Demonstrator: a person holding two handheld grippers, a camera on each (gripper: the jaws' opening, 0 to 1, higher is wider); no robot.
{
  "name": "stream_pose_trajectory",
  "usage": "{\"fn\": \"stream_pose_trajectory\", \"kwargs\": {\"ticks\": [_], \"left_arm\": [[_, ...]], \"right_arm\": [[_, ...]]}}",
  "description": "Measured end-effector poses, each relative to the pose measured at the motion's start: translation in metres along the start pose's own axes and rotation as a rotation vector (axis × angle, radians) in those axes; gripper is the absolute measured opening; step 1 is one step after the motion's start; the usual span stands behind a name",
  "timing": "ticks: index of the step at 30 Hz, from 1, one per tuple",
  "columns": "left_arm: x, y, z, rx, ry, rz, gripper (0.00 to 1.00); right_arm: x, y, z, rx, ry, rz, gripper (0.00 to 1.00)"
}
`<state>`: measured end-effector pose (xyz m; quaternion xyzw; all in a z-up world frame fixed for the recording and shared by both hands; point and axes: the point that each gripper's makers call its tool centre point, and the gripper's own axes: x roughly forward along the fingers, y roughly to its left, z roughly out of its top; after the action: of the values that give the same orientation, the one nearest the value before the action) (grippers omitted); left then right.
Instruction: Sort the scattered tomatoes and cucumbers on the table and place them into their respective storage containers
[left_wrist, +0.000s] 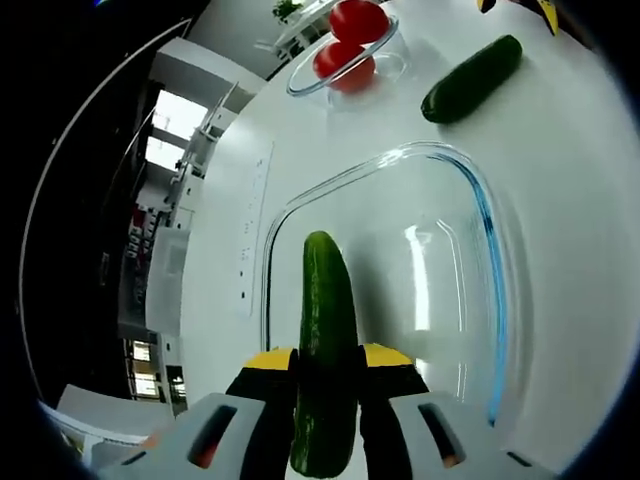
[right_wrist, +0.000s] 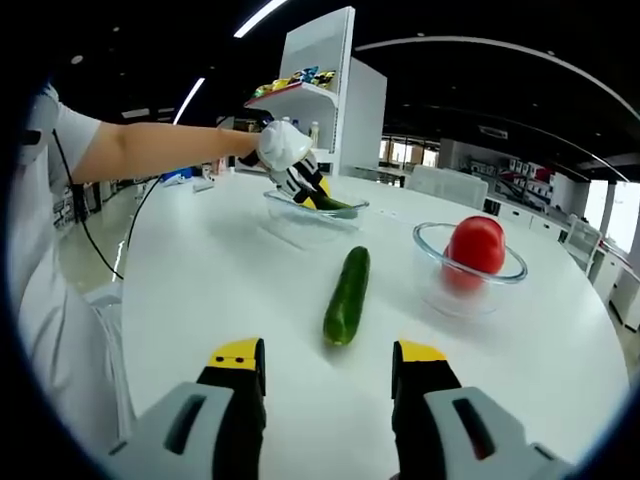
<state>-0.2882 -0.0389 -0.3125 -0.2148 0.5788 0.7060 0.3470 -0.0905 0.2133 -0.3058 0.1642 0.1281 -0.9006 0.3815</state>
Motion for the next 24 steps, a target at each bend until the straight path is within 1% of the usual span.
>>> {"fn": "stream_pose_trajectory", "kwargs": {"ticks": [2, 3, 4, 5, 7, 8, 9, 11, 12, 16, 18, 24], "left_arm": [[0.000, 0.000, 0.001, 0.003, -0.003, -0.003, 0.24], [0.000, -0.003, 0.002, 0.012, -0.015, -0.021, 0.25], [0.001, 0.001, 0.004, 0.067, -0.021, 0.010, 0.31], [0.001, 0.008, 0.003, 0.098, -0.015, 0.047, 0.40], [0.000, 0.009, 0.003, 0.075, -0.018, 0.042, 0.48], [-0.001, 0.006, 0.006, 0.044, -0.037, 0.023, 0.48], [-0.003, 0.004, 0.008, 0.041, -0.052, 0.005, 0.48], [-0.004, 0.005, 0.005, 0.056, -0.035, 0.012, 0.49], [-0.004, 0.007, 0.002, 0.084, -0.018, 0.029, 0.48], [-0.004, 0.006, -0.004, 0.094, 0.002, 0.025, 0.48], [-0.006, 0.006, -0.006, 0.122, 0.011, 0.025, 0.48], [-0.012, 0.014, -0.007, 0.086, 0.001, 0.033, 0.47]], "right_arm": [[0.000, 0.001, 0.000, 0.013, -0.002, 0.006, 0.49], [0.000, 0.001, 0.000, 0.017, -0.003, 0.009, 0.49], [0.001, 0.002, 0.000, 0.018, -0.003, 0.011, 0.49], [0.001, 0.002, 0.000, 0.018, -0.001, 0.012, 0.49], [0.001, 0.003, 0.000, 0.015, 0.000, 0.014, 0.49], [0.001, 0.003, 0.000, 0.015, 0.000, 0.014, 0.49], [0.001, 0.002, 0.000, 0.016, 0.000, 0.014, 0.49], [0.000, 0.002, 0.000, 0.018, -0.001, 0.013, 0.49], [0.001, 0.002, 0.000, 0.020, -0.001, 0.013, 0.49], [0.001, 0.004, 0.000, 0.024, 0.001, 0.014, 0.49], [0.001, 0.005, 0.000, 0.023, 0.002, 0.019, 0.49], [0.000, 0.005, 0.002, 0.025, -0.004, 0.016, 0.49]]}}
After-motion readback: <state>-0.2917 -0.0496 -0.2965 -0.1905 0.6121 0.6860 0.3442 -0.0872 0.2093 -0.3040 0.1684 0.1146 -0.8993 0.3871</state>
